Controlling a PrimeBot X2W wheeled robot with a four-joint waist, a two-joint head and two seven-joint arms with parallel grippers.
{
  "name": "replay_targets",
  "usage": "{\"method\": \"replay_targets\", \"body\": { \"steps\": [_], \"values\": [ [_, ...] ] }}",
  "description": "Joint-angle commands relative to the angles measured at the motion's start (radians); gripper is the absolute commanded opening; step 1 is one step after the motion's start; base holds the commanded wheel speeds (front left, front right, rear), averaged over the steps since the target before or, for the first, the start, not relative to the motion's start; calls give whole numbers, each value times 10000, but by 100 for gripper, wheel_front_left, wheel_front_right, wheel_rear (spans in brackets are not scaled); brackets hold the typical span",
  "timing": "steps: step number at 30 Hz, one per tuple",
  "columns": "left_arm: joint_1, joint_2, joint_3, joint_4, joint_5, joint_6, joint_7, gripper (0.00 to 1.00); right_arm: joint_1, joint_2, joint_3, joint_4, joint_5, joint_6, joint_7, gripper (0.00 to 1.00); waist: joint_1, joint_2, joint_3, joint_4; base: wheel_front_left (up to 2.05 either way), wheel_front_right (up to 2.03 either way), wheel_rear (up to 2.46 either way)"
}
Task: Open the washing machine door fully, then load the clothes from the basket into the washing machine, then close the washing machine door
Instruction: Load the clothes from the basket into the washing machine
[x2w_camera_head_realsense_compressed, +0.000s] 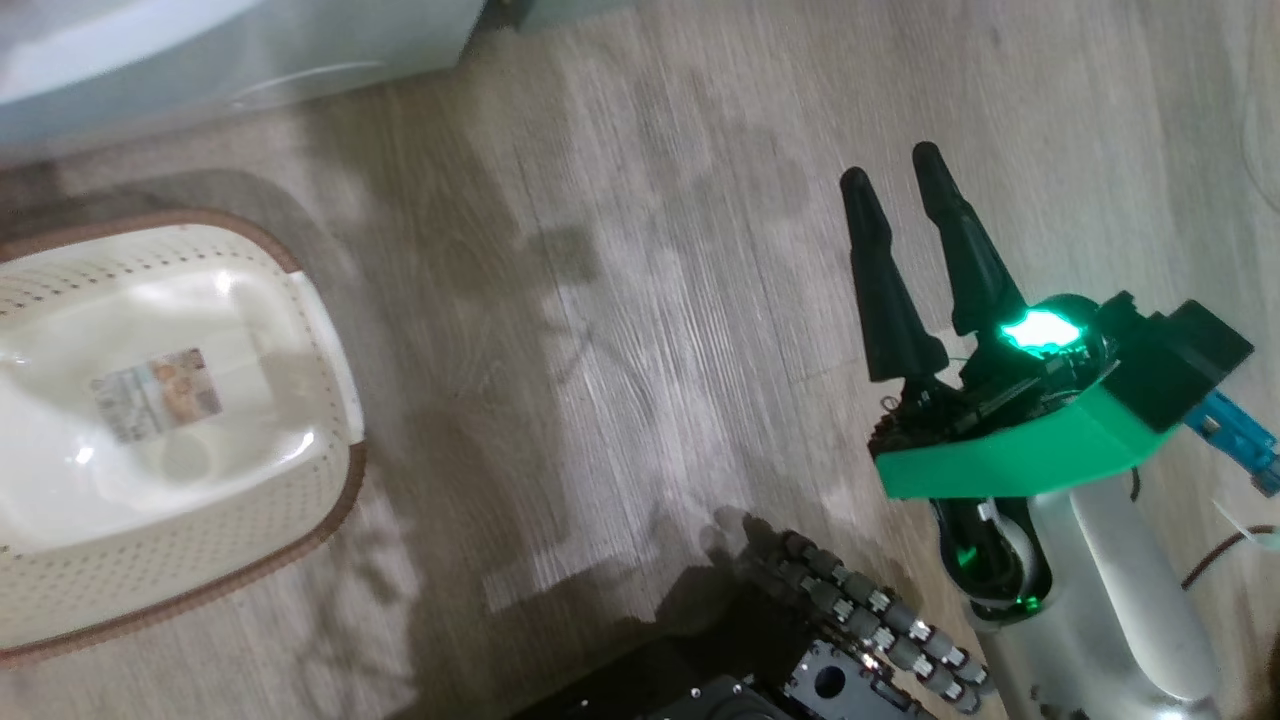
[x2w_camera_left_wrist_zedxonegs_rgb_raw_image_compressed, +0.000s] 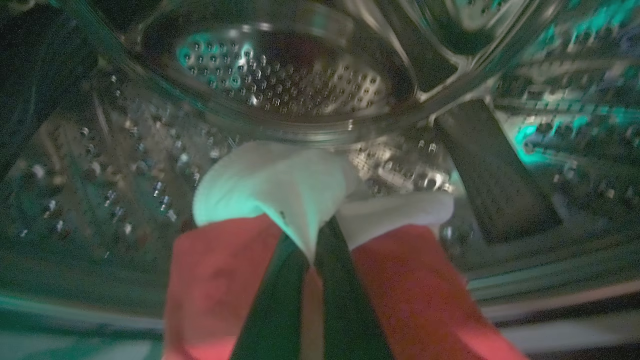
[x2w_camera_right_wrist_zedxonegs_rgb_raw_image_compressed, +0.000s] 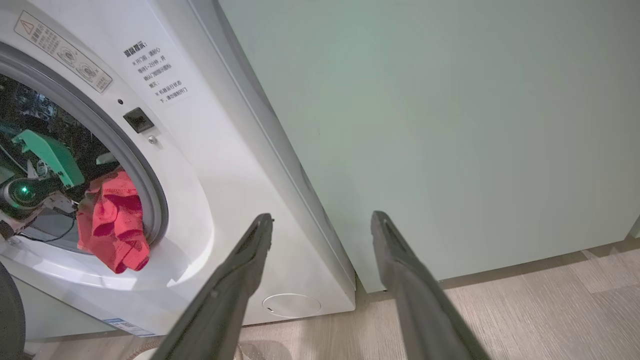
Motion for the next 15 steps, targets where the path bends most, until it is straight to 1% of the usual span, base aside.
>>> {"method": "replay_targets", "body": {
  "steps": [1,9,15],
  "values": [
    [-625,547,399,-228,90,58,-299,0,-64,-18,253,-368,85,0,-62,100,-1,0,280,-219,0,0,0],
    [-2130,583,557,893,311,-252,-2208,0,-190,-18,675,-543,322,0,-63,100,-1,0,845,-611,0,0,0],
    [-3068,438,744,1593,328,-393,-3827,0,-213,-18,823,-603,413,0,-63,100,-1,0,1082,-766,0,0,0]
  ]
}}
